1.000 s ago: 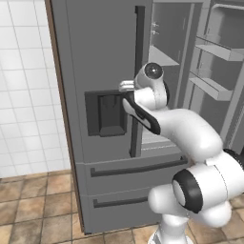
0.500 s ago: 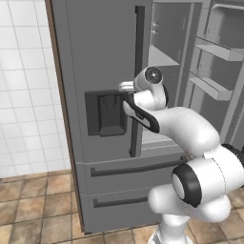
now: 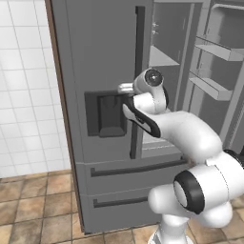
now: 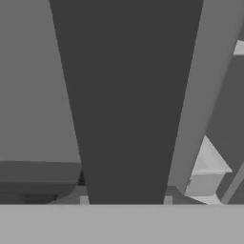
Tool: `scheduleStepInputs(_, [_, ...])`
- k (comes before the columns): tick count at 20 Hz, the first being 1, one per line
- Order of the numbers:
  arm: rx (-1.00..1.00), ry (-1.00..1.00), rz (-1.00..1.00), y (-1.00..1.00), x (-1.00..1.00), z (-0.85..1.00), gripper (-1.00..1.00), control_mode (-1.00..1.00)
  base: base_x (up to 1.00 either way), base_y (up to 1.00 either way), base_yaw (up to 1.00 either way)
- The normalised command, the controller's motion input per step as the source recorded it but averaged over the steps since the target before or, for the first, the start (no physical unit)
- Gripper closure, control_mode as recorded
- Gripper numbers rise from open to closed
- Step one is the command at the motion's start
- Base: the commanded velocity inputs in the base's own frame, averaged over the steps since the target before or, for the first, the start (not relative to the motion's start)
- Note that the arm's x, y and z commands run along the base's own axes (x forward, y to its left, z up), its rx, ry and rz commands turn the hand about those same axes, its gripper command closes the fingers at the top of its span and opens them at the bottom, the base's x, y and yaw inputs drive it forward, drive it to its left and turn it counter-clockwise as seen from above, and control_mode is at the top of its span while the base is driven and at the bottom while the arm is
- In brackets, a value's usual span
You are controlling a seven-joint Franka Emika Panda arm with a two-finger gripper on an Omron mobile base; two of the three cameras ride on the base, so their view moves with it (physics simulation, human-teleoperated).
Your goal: Take the lemon wedge from the fridge and place it on the plate with fish on the dining counter.
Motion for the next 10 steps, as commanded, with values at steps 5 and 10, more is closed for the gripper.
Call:
scheduleStepInputs(5, [0.00,0.00,0.00,0.93,-0.75,0.37,1.00,-1.00,0.00,0.00,0.00])
scheduleStepInputs(10, [-0.01,0.00,-0.02,1.00,-0.71,0.48,1.00,-1.00,0.00,0.00,0.00])
